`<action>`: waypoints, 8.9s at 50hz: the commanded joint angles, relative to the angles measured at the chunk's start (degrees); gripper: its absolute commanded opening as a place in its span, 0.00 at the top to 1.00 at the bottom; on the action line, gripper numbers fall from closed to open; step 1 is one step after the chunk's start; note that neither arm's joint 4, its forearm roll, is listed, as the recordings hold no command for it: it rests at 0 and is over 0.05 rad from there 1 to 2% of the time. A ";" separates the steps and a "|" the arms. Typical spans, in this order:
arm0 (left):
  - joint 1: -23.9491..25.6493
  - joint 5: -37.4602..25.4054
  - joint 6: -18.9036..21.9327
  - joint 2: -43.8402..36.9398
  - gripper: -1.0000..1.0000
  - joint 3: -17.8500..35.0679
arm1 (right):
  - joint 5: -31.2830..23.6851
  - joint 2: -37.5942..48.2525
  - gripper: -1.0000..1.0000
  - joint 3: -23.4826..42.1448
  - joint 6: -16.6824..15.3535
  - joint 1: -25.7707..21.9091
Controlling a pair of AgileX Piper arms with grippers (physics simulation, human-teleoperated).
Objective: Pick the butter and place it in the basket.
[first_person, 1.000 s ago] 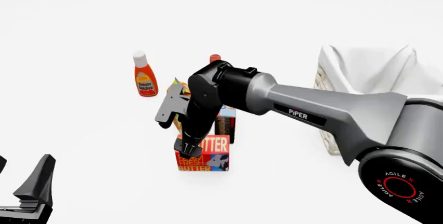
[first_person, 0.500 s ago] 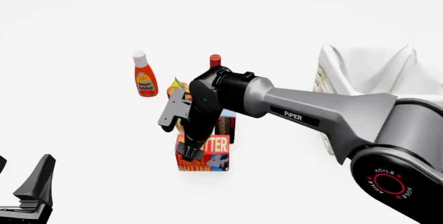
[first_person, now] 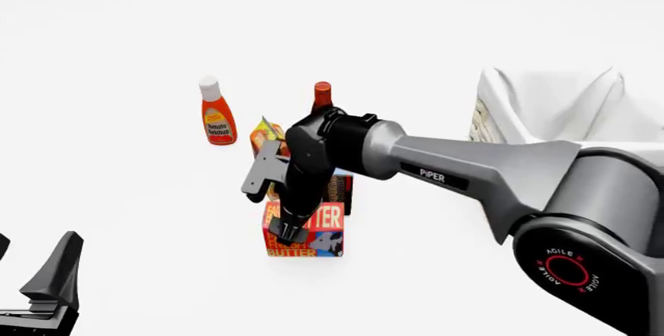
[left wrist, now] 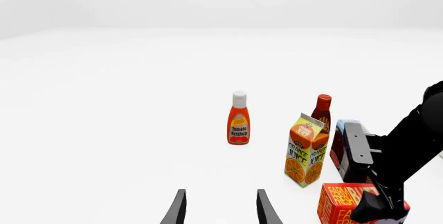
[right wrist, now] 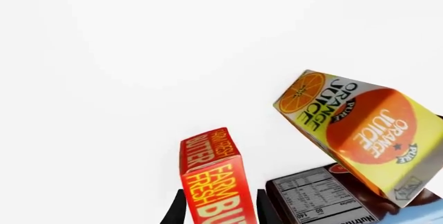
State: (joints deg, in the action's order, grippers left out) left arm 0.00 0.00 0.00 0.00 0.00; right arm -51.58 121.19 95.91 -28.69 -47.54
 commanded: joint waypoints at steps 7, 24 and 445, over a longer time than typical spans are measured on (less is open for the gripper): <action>0.00 0.00 0.00 0.00 0.00 0.00 | 0.36 1.18 0.00 -0.30 0.37 0.01; 0.00 0.00 0.00 0.00 0.00 0.00 | 0.20 4.02 1.00 0.02 0.70 0.99; 0.00 0.00 0.00 0.00 0.00 0.00 | 24.97 -53.69 1.00 -23.94 25.00 28.48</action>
State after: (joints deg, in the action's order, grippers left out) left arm 0.00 0.00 0.00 0.00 0.00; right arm -27.78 68.51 72.02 -5.78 -20.60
